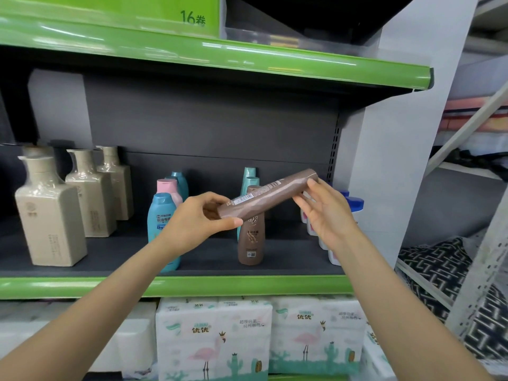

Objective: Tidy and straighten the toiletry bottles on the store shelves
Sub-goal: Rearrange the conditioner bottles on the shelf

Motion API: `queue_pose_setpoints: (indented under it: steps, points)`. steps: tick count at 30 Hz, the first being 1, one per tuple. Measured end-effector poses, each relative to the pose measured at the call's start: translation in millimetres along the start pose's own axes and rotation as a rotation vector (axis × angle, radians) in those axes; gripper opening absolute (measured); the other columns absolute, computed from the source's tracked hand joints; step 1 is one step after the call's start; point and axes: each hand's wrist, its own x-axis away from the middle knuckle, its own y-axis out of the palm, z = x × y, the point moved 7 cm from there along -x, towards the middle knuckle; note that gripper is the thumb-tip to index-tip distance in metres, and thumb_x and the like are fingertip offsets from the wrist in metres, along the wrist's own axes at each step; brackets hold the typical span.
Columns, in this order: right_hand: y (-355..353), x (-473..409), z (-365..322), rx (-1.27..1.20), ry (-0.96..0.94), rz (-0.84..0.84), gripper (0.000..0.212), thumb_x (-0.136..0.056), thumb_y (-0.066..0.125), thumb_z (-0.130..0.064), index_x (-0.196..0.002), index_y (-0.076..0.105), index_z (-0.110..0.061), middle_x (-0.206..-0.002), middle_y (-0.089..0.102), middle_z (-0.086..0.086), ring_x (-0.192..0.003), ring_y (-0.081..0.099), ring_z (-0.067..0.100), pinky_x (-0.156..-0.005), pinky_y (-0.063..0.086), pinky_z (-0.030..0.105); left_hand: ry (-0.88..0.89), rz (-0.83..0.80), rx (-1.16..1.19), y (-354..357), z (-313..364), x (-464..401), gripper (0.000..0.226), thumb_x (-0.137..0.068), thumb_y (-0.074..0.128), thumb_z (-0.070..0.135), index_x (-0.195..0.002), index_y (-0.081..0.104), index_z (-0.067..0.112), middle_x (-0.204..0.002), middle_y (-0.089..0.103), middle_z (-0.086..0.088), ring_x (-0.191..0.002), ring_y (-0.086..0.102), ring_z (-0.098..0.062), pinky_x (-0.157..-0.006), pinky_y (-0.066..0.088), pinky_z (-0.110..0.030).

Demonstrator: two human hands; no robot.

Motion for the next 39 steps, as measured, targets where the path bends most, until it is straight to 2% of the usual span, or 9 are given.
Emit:
queue_pose_setpoints:
  steps: [3,8,13,16,24,28,32,36,39]
  points:
    - [-1.6,-1.4,2.7,0.049,0.021,-0.017,0.034,-0.095,0.050,-0.004,-0.129,0.052,-0.001,-0.119,0.064,0.010,-0.103,0.066,0.014,-0.083,0.055,0.022,0.143,0.137,-0.156,-8.4,8.4,0.8,0.055,-0.059,0.087,0.029,-0.104,0.056,0.029,-0.103,0.061,0.008,-0.095,0.058,-0.001,-0.083,0.047,-0.015]
    - [-2.2,-3.3,2.6,0.073,0.024,-0.057,0.037,-0.095,0.048,0.000,-0.131,0.052,-0.006,-0.124,0.062,0.008,-0.111,0.062,0.015,-0.089,0.053,0.023,0.326,0.225,-0.278,-12.5,25.9,5.2,0.064,-0.054,0.090,0.022,-0.106,0.053,0.026,-0.106,0.051,0.008,-0.095,0.047,0.013,-0.081,0.034,0.001]
    - [-3.7,-5.4,3.2,0.067,0.021,-0.065,0.038,-0.095,0.048,0.000,-0.133,0.051,-0.005,-0.125,0.062,0.008,-0.112,0.062,0.015,-0.092,0.051,0.025,0.339,0.248,-0.300,-11.2,27.0,6.1,0.065,-0.056,0.089,0.020,-0.112,0.055,0.021,-0.108,0.048,0.010,-0.094,0.047,0.005,-0.084,0.035,-0.002]
    - [-5.1,-5.2,2.6,0.057,0.025,-0.055,0.038,-0.095,0.048,-0.002,-0.133,0.050,-0.005,-0.125,0.062,0.008,-0.111,0.063,0.015,-0.089,0.053,0.023,0.335,0.243,-0.281,-10.3,26.2,5.6,0.065,-0.055,0.089,0.020,-0.111,0.055,0.024,-0.108,0.049,0.009,-0.098,0.047,0.010,-0.083,0.034,0.000]
    - [-7.2,-2.7,-1.0,-0.020,0.039,0.010,0.035,-0.094,0.054,-0.006,-0.129,0.053,-0.002,-0.114,0.067,0.012,-0.097,0.069,0.017,-0.075,0.058,0.025,0.143,0.164,-0.087,-9.0,15.6,2.6,0.057,-0.062,0.085,0.031,-0.112,0.058,0.032,-0.107,0.061,0.012,-0.096,0.057,0.003,-0.077,0.044,-0.006]
    - [-5.6,-1.1,-0.8,-0.031,0.039,-0.005,0.036,-0.094,0.054,-0.010,-0.130,0.052,-0.007,-0.117,0.066,0.011,-0.103,0.067,0.021,-0.076,0.058,0.027,0.032,0.065,0.099,-2.3,10.6,1.4,0.033,-0.073,0.076,0.034,-0.103,0.064,0.034,-0.099,0.067,0.014,-0.092,0.063,0.001,-0.083,0.050,-0.018]
    - [-3.8,-1.0,-3.4,-0.022,0.018,-0.022,0.035,-0.094,0.054,-0.014,-0.128,0.051,-0.008,-0.122,0.064,0.011,-0.109,0.064,0.024,-0.079,0.058,0.031,-0.014,-0.026,0.172,8.8,9.8,2.5,0.010,-0.082,0.067,0.033,-0.092,0.065,0.037,-0.088,0.070,0.009,-0.084,0.066,-0.005,-0.078,0.055,-0.024]
    - [-6.5,-0.9,-0.9,-0.020,0.052,0.007,0.021,-0.092,0.057,-0.016,-0.111,0.059,-0.009,-0.114,0.067,0.012,-0.107,0.064,0.024,-0.087,0.055,0.037,-0.082,-0.092,0.277,19.6,7.2,3.6,0.022,-0.088,0.056,0.039,-0.089,0.069,0.021,-0.085,0.070,-0.003,-0.081,0.068,-0.018,-0.071,0.052,-0.021]
    - [-5.9,-1.7,-1.2,-0.022,0.062,-0.002,0.010,-0.092,0.057,-0.016,-0.100,0.060,-0.010,-0.113,0.067,0.015,-0.102,0.067,0.023,-0.078,0.058,0.035,-0.139,-0.125,0.321,25.8,6.0,4.6,0.026,-0.092,0.050,0.038,-0.092,0.069,0.020,-0.088,0.071,-0.004,-0.082,0.070,-0.019,-0.074,0.052,-0.022]
